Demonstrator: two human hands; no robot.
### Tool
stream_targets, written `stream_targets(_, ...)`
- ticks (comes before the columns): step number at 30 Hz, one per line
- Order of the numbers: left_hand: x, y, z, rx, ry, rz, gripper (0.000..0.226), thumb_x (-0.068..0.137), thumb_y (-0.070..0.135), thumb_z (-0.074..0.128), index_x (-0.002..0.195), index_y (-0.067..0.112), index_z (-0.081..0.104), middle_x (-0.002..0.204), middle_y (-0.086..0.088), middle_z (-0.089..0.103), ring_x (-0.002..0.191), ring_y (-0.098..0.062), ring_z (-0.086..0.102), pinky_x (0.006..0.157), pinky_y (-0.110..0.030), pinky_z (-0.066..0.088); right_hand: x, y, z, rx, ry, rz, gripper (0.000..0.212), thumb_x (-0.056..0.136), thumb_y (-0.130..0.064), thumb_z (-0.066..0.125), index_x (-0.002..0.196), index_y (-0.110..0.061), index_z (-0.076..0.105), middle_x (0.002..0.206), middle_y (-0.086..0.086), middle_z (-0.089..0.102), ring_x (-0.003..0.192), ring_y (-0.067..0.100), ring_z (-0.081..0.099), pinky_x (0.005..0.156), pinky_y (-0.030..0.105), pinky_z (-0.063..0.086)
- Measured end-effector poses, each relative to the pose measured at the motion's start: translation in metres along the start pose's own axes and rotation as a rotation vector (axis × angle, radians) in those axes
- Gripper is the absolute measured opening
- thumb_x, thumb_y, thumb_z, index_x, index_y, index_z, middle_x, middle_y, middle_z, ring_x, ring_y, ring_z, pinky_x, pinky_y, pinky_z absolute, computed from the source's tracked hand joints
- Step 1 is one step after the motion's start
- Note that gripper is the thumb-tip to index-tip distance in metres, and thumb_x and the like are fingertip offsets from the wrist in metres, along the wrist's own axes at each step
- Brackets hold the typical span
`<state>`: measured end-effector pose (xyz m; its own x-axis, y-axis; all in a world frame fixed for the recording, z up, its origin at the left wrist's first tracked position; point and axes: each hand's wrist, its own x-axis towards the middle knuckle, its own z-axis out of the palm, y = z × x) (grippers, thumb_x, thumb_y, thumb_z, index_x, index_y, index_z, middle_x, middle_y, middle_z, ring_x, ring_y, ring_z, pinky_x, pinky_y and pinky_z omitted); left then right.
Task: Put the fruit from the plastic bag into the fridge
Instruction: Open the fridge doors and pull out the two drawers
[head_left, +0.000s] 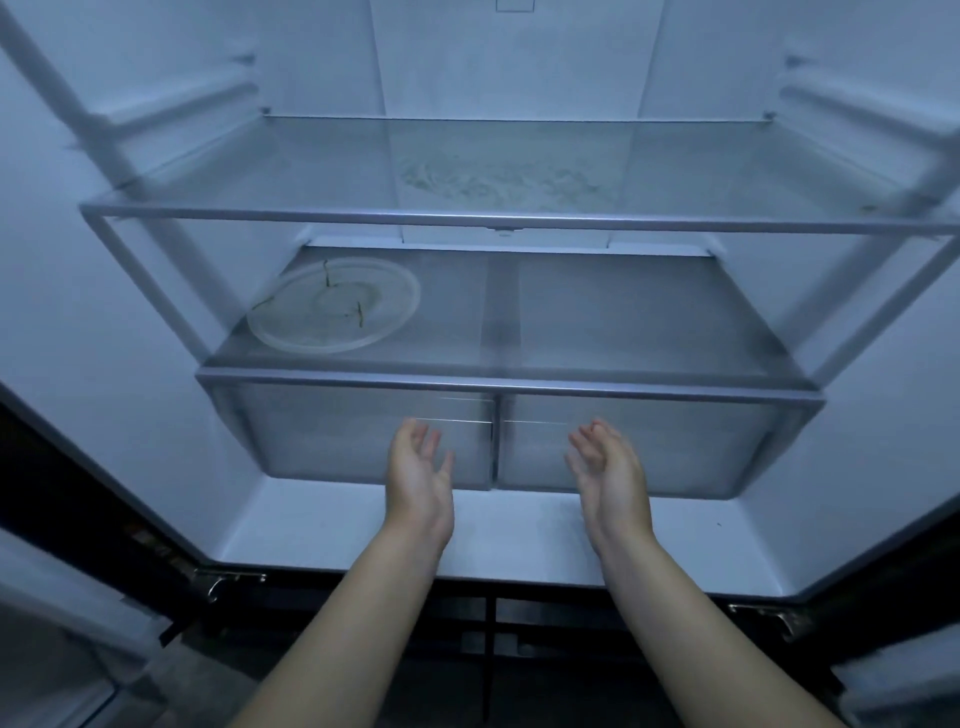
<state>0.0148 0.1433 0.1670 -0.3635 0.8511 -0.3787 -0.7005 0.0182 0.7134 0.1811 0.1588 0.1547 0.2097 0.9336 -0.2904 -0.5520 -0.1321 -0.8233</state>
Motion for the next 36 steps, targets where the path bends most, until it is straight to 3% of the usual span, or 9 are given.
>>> stream_targets(2,0.012,0.005,-0.007,-0.383,0.005,-0.248,0.045,0.098,0.030,0.035,0.139,0.009,0.037,0.146,-0.012,0.038,0.135,-0.026,0.036,0.110,-0.042,0.028,0.010,-0.003,-0.002,0.256,0.015,0.259,0.019,0.098,-0.023,0.043,0.102,-0.008,0.055,0.123,0.015,0.050,0.120,0.027,0.051,0.094,0.036,0.043)
stream_targets(5,0.024,0.006,-0.015,-0.532,-0.039,-0.342,0.055,0.099,0.038,0.030,0.142,0.004,0.032,0.146,-0.017,0.037,0.137,-0.031,0.033,0.111,-0.045,0.026,0.014,-0.006,-0.002,0.390,0.005,0.337,0.049,0.099,-0.033,0.039,0.137,-0.002,0.036,0.137,0.019,0.044,0.129,0.032,0.044,0.105,0.041,0.037)
stream_targets(13,0.030,0.002,-0.008,-0.485,-0.057,-0.322,0.056,0.100,0.042,0.026,0.137,0.003,0.038,0.141,-0.016,0.044,0.135,-0.031,0.036,0.110,-0.044,0.028,0.019,-0.005,0.000,0.505,-0.014,0.323,0.056,0.098,-0.042,0.034,0.141,-0.006,0.033,0.140,0.017,0.044,0.133,0.031,0.039,0.111,0.043,0.030)
stream_targets(24,0.016,0.000,-0.021,-0.476,-0.082,-0.315,0.055,0.099,0.043,0.028,0.135,0.003,0.041,0.138,-0.015,0.047,0.134,-0.031,0.038,0.110,-0.044,0.029,0.004,0.001,-0.009,0.477,-0.040,0.307,0.049,0.098,-0.042,0.036,0.133,-0.007,0.043,0.133,0.015,0.052,0.127,0.029,0.046,0.105,0.042,0.036)
stream_targets(29,0.002,0.001,-0.031,-0.485,-0.110,-0.330,0.052,0.099,0.043,0.030,0.129,0.003,0.045,0.123,-0.017,0.054,0.133,-0.031,0.039,0.108,-0.045,0.030,-0.011,0.004,-0.015,0.456,-0.041,0.291,0.048,0.098,-0.041,0.036,0.131,-0.007,0.045,0.131,0.014,0.054,0.123,0.028,0.049,0.105,0.042,0.037)
stream_targets(36,-0.016,0.005,-0.049,-0.435,-0.140,-0.361,0.051,0.099,0.042,0.031,0.121,0.001,0.050,0.125,-0.018,0.056,0.130,-0.032,0.043,0.104,-0.046,0.034,-0.040,0.009,-0.025,0.413,-0.050,0.237,0.048,0.099,-0.040,0.034,0.132,-0.007,0.044,0.127,0.014,0.057,0.120,0.027,0.053,0.102,0.041,0.039)
